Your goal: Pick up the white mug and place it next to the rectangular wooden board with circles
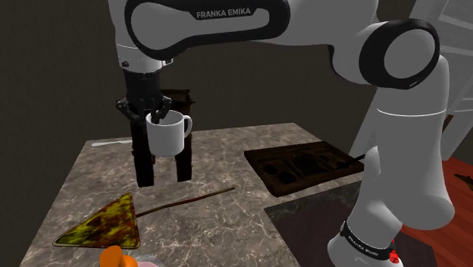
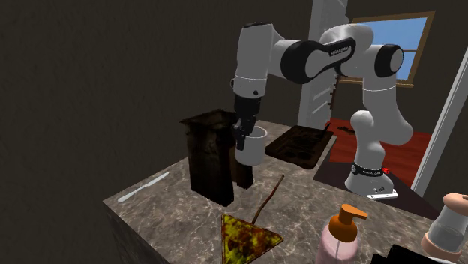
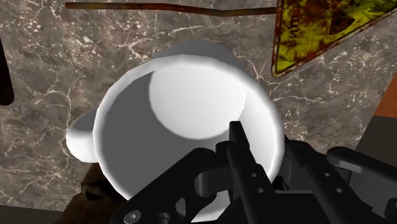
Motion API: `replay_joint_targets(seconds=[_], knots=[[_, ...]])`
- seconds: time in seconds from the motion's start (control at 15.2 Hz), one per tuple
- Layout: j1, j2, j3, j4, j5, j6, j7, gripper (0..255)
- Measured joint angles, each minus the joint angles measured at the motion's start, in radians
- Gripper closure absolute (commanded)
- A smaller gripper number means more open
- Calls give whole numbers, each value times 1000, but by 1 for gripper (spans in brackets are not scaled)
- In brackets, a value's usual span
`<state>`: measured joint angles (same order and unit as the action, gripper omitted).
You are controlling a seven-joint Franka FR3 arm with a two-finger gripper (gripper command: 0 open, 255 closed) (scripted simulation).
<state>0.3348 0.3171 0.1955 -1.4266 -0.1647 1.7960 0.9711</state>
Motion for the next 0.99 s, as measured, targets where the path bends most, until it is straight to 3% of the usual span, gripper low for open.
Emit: replay_joint_targets(seconds=[0.46,0.92,0.99], knots=[[-102,-172,-41,-218,51,77,-141,255],[-188,-307,-112,-385,198,126,-297,255],[-203,-322,-127,-417,153,136,-320,255]])
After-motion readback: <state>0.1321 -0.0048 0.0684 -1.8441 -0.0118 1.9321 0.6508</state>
